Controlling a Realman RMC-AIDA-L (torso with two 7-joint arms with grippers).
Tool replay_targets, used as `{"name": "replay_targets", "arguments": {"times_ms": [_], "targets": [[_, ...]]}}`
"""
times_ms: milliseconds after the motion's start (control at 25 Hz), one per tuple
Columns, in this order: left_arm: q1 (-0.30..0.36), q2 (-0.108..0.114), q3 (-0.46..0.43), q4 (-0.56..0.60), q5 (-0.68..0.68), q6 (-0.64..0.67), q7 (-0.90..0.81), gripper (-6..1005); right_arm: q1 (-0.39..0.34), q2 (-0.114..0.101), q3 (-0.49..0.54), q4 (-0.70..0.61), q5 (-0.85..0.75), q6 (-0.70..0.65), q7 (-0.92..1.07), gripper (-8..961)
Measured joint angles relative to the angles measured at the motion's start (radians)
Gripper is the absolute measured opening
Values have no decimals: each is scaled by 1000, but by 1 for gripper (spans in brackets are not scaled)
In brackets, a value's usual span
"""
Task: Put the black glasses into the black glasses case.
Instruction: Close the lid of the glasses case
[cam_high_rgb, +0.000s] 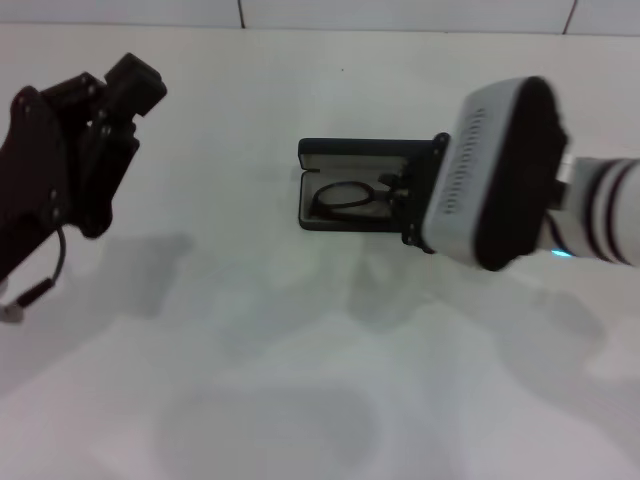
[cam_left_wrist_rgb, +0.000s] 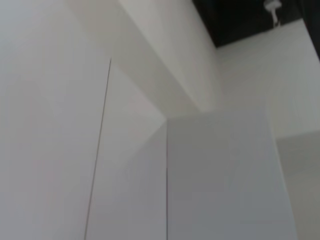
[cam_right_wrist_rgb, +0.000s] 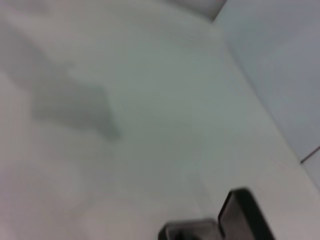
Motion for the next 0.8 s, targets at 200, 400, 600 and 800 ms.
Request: {"name": "replay_targets", "arguments": {"times_ms": [200, 400, 600, 800], "targets": [[-56, 60, 0, 4, 34, -87, -28, 59, -160, -4, 104, -180, 175, -146, -29, 100], [-210, 104, 0, 31, 168, -264, -152, 60, -282, -5, 430, -180, 625, -482, -296, 100], [-329, 114, 0, 103, 325, -441, -295, 81, -319, -3, 786, -11, 935, -897, -486, 100], [-423, 79, 0, 152, 515, -658, -415, 104, -342, 1, 983, 208, 1052, -1062, -599, 100]]}}
